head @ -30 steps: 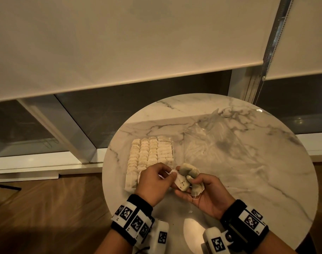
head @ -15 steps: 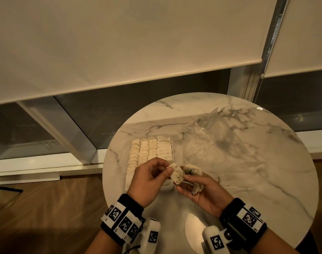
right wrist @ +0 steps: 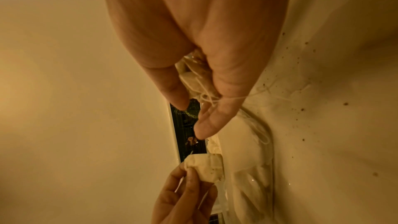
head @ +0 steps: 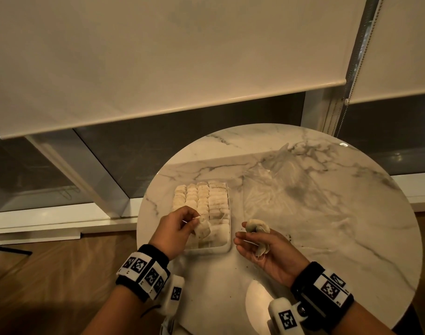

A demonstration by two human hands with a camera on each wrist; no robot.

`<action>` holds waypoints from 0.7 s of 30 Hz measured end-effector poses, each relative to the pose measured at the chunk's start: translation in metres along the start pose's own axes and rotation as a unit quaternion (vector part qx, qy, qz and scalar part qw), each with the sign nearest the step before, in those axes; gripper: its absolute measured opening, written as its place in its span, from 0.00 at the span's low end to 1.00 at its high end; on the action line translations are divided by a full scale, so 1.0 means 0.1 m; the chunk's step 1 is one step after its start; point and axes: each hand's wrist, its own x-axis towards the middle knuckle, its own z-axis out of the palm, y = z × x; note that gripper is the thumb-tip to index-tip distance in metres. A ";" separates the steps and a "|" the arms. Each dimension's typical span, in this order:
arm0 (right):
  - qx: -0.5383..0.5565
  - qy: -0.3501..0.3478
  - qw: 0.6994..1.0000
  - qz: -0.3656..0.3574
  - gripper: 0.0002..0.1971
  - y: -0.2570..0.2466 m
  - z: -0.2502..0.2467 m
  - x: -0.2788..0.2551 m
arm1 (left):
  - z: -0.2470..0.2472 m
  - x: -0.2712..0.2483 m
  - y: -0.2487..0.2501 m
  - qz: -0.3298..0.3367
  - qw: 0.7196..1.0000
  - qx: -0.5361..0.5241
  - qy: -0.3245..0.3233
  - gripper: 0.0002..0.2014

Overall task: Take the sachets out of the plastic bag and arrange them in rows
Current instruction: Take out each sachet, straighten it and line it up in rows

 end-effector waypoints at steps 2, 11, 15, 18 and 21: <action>0.002 0.000 1.000 0.000 0.19 0.00 0.00 0.00 | 0.01 0.03 -0.05 -0.016 0.999 0.025 -0.029 0.06; -0.004 0.001 1.000 -0.001 0.20 -0.01 0.00 -0.01 | 0.12 0.18 -0.04 -0.054 0.978 0.128 -0.154 0.06; -0.001 0.000 1.000 -0.001 0.20 -0.02 -0.01 -0.01 | 0.16 0.21 -0.03 -0.065 0.970 0.180 -0.153 0.03; 0.002 0.000 1.000 -0.002 0.20 -0.03 -0.01 -0.02 | 0.16 0.22 -0.03 -0.052 0.964 0.217 -0.145 0.07; 0.003 0.000 1.000 -0.003 0.21 -0.03 -0.02 -0.03 | 0.17 0.21 -0.02 -0.032 0.964 0.235 -0.118 0.19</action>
